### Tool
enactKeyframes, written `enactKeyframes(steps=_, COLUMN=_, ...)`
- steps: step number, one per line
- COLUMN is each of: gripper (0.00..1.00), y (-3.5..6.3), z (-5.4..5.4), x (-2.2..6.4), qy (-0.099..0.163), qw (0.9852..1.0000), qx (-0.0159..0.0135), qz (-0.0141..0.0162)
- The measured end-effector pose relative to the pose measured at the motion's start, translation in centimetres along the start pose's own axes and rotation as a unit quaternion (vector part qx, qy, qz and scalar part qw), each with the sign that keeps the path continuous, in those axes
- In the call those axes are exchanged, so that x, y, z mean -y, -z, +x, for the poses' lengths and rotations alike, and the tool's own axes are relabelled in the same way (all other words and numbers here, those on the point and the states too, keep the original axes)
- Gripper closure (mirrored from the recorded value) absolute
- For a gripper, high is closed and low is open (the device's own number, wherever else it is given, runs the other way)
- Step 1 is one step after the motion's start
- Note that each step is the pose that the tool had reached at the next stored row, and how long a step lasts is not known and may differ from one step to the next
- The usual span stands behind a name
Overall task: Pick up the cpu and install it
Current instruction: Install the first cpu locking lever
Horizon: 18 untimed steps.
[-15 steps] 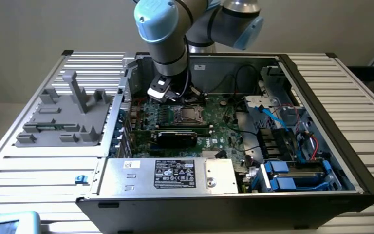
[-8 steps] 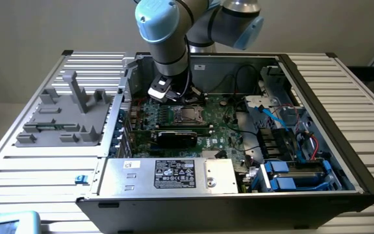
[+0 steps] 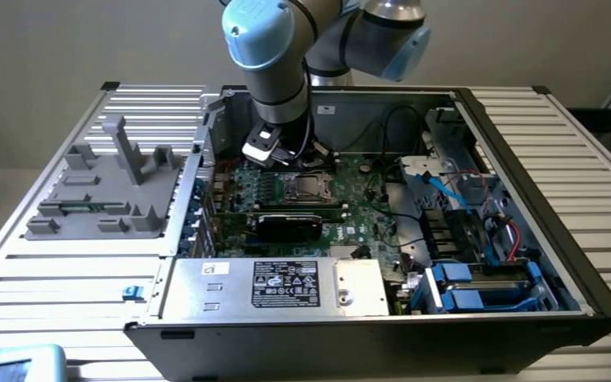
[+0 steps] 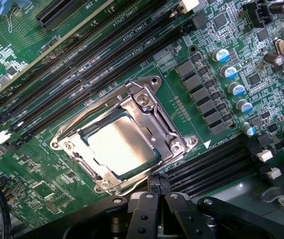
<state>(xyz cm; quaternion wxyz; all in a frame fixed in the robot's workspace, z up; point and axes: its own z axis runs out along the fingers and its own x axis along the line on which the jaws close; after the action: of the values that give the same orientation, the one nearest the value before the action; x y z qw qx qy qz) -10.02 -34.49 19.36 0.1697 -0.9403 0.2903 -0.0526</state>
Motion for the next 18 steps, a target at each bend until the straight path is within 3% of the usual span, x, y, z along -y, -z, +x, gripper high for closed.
enactKeyframes(steps=9, gripper=0.89, y=0.10, z=0.09, x=0.05, qy=-0.001, qw=1.0000, qx=0.0034, qz=-0.0025)
enactKeyframes(steps=18, gripper=0.89, y=0.01, z=0.49, x=0.29, qy=-0.001, qw=1.0000, qx=0.0032, qz=-0.0030)
